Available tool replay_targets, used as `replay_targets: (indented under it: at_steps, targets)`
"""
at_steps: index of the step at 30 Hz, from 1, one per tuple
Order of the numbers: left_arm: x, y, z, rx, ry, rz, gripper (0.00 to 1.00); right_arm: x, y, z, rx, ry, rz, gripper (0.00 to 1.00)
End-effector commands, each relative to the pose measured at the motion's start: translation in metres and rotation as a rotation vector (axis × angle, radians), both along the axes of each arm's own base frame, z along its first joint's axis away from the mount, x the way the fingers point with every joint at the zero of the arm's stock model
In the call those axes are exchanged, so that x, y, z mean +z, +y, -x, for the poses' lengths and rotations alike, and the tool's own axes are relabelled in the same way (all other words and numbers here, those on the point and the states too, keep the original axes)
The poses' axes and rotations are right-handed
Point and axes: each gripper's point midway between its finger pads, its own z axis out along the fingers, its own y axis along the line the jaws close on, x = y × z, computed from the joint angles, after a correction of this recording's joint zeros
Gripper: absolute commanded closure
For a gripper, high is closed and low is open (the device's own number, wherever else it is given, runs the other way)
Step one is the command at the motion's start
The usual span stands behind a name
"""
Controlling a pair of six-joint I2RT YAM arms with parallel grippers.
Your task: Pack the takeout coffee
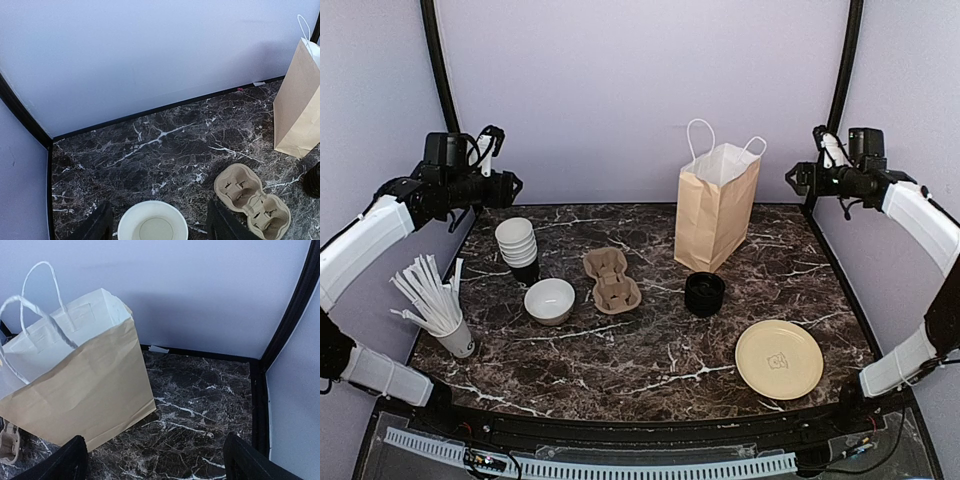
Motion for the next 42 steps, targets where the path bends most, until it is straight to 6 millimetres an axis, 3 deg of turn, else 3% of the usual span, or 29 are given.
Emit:
replay_targets:
  at_steps: [1, 5, 10, 19, 26, 33, 42]
  targets:
    - [0.009, -0.004, -0.001, -0.032, 0.030, 0.056, 0.35, -0.017, 0.001, -0.007, 0.031, -0.032, -0.022, 0.04]
    - [0.007, -0.003, -0.007, -0.029, 0.083, 0.061, 0.39, -0.046, 0.011, -0.001, 0.129, -0.011, 0.006, 0.02]
    - [0.002, -0.006, -0.014, -0.019, 0.166, 0.043, 0.44, -0.064, 0.025, 0.009, 0.233, 0.002, -0.002, 0.04]
    - [-0.037, 0.003, -0.013, 0.041, 0.379, -0.034, 0.52, -0.070, 0.028, 0.012, 0.282, -0.016, 0.033, 0.06]
    - [-0.071, -0.006, -0.006, -0.009, 0.524, -0.043, 0.52, -0.075, 0.030, 0.013, 0.306, -0.023, 0.042, 0.06]
    - [-0.091, -0.027, 0.000, -0.071, 0.631, -0.019, 0.52, -0.080, 0.031, 0.014, 0.318, -0.025, 0.044, 0.07]
    - [-0.109, -0.015, 0.002, 0.022, 0.676, -0.142, 0.53, -0.084, 0.033, 0.015, 0.329, -0.016, 0.038, 0.07]
